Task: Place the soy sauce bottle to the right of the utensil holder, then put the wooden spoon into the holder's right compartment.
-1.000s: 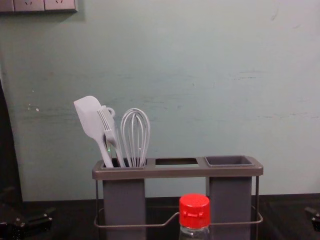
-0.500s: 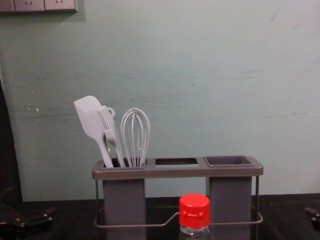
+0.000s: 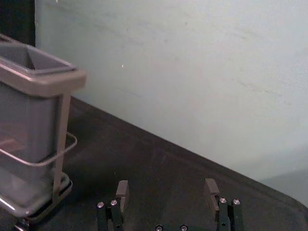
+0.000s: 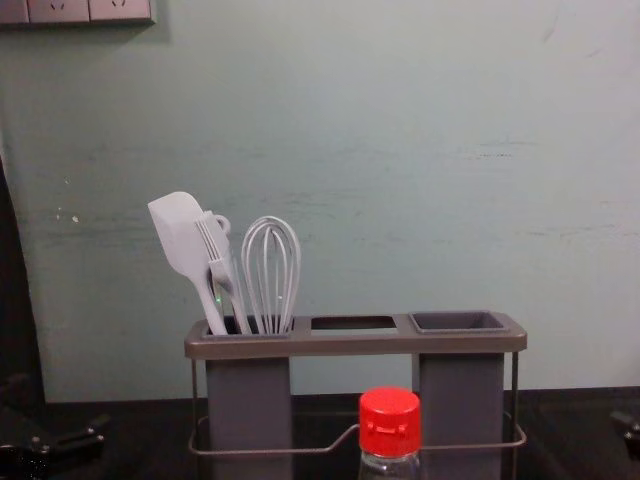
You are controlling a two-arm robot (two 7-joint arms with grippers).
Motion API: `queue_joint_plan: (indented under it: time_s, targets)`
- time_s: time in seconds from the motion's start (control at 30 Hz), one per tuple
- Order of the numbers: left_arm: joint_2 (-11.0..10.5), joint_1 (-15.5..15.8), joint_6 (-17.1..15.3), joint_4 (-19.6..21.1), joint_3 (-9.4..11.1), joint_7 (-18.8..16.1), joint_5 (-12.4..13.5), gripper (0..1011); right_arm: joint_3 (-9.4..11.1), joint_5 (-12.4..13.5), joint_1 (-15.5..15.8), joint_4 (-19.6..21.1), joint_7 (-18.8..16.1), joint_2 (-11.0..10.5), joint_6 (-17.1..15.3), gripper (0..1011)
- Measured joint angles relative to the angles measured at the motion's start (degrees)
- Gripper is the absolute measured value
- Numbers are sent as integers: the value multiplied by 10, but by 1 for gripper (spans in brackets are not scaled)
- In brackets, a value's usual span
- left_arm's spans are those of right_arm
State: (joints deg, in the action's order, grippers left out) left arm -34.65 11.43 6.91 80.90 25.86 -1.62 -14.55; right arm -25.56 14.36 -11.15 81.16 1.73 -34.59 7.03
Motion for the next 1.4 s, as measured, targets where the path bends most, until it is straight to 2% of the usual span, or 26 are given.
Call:
queue_joint_plan:
  time_s: [0.27, 0.5, 0.6, 0.8, 0.93, 0.97, 1.07, 1.2, 1.27, 1.4]
  targets:
    - [0, 0, 0, 0, 0, 0, 0, 1011, 31, 6, 39, 45, 4, -8, 24, 1002]
    - [0, 0, 0, 0, 0, 0, 0, 1011, 68, 28, 95, 103, -3, -30, 52, 1002]
    - [0, 0, 0, 0, 0, 0, 0, 1011, 88, 54, 131, 135, -19, -41, 69, 1002]
    - [0, 0, 0, 0, 0, 0, 0, 1011, 105, 90, 176, 171, -58, -62, 73, 1002]
    - [0, 0, 0, 0, 0, 0, 0, 1012, 116, 129, 202, 187, -94, -72, 77, 1002]
    - [0, 0, 0, 0, 0, 0, 0, 1012, 120, 151, 211, 192, -114, -74, 80, 1002]
    - [0, 0, 0, 0, 0, 0, 0, 1011, 119, 190, 220, 200, -161, -76, 82, 1002]
    - [0, 0, 0, 0, 0, 0, 0, 1011, 107, 217, 216, 203, -207, -72, 78, 1002]
    - [0, 0, 0, 0, 0, 0, 0, 1012, 96, 224, 208, 203, -230, -66, 70, 1002]
    - [0, 0, 0, 0, 0, 0, 0, 1011, 76, 220, 190, 198, -262, -58, 61, 1002]
